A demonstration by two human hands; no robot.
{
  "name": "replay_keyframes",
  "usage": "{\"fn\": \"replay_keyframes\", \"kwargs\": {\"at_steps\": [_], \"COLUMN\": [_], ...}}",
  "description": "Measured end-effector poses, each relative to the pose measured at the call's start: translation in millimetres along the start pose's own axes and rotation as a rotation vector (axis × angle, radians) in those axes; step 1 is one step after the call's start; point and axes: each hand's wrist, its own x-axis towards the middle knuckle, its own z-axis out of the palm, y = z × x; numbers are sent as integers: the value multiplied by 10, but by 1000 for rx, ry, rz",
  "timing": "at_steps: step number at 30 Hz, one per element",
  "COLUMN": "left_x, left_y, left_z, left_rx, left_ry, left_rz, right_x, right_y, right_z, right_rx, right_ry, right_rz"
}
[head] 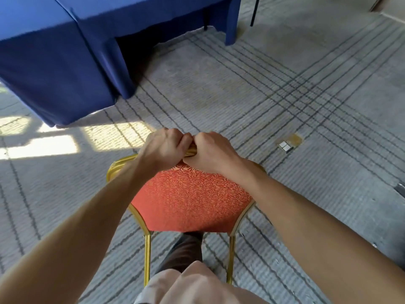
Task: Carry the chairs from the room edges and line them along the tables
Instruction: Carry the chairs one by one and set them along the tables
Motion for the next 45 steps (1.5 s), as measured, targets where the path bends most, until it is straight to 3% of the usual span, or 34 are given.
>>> {"fn": "replay_keyframes", "kwargs": {"at_steps": [13, 18, 23, 27, 31, 38, 45], "left_x": [2586, 3692, 4641, 5257, 5907, 7215, 8493], "left_y": [-532, -255, -23, 131, 221, 411, 553], "left_z": [432, 516, 466, 788, 1305, 2140, 2396], "left_rx": [-11, -52, -90, -134, -133, -131, -183], "left_ry": [-192, -125, 37, 109, 123, 7, -10], "left_rz": [-5, 118, 324, 450, 413, 462, 216], "right_x": [2072, 2452, 2785, 3008, 3331, 4032, 4867], "right_y": [1462, 2133, 2668, 3264, 4052, 5422, 6328], "right_z": [-632, -1224, -1866, -1970, -1875, -2153, -2874], "right_rx": [96, 15, -132, -232, -314, -235, -163], "right_ry": [-104, 18, 220, 358, 388, 236, 246], "right_rz": [170, 260, 217, 180, 249, 335, 286]}}
